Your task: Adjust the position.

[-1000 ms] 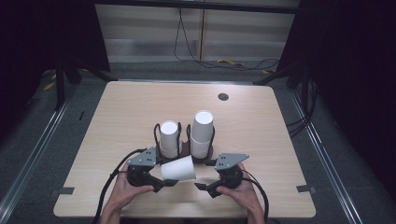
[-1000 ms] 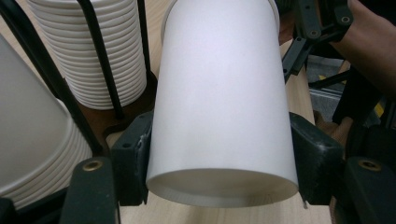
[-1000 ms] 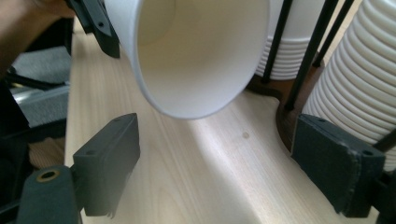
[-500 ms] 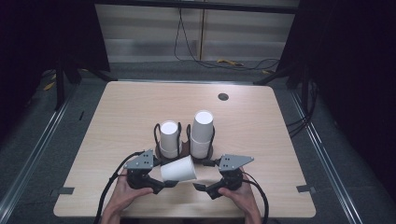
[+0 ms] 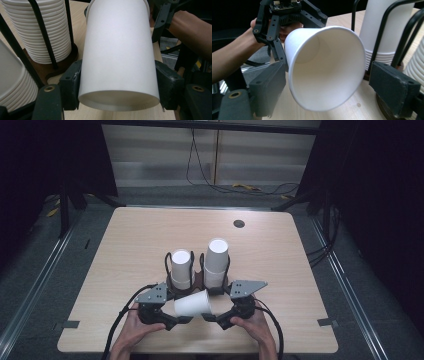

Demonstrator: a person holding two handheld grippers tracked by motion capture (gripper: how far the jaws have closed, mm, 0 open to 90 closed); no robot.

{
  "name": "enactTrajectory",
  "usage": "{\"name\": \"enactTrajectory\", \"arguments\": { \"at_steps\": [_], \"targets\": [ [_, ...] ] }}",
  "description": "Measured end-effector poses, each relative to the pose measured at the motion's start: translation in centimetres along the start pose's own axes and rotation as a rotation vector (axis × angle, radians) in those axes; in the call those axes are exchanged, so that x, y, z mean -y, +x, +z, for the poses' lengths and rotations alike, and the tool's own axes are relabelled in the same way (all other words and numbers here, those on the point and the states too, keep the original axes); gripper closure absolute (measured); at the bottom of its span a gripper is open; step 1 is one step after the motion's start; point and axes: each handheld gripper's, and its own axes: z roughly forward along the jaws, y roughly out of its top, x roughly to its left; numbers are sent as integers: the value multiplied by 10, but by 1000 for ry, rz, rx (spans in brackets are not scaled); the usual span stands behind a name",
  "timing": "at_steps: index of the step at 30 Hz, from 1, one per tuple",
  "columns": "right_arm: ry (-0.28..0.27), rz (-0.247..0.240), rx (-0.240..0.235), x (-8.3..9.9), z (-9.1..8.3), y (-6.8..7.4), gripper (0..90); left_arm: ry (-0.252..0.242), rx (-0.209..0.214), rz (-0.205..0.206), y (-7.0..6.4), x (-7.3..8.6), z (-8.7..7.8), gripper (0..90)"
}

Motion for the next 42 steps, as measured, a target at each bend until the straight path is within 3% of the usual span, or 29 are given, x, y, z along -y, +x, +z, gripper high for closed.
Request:
{"name": "enactTrajectory", "arguments": {
  "at_steps": [17, 34, 42],
  "targets": [
    [24, 17, -113, -5, 10, -5, 161, -15, 40, 20, -3, -3, 4, 334],
    [4, 17, -123, -6, 4, -5, 228, -28, 27, 18, -2, -3, 6, 286],
    [-6, 27, -66, -6, -4, -6, 231, -52, -28, -28, 0, 2, 3, 155]
  ]
}}
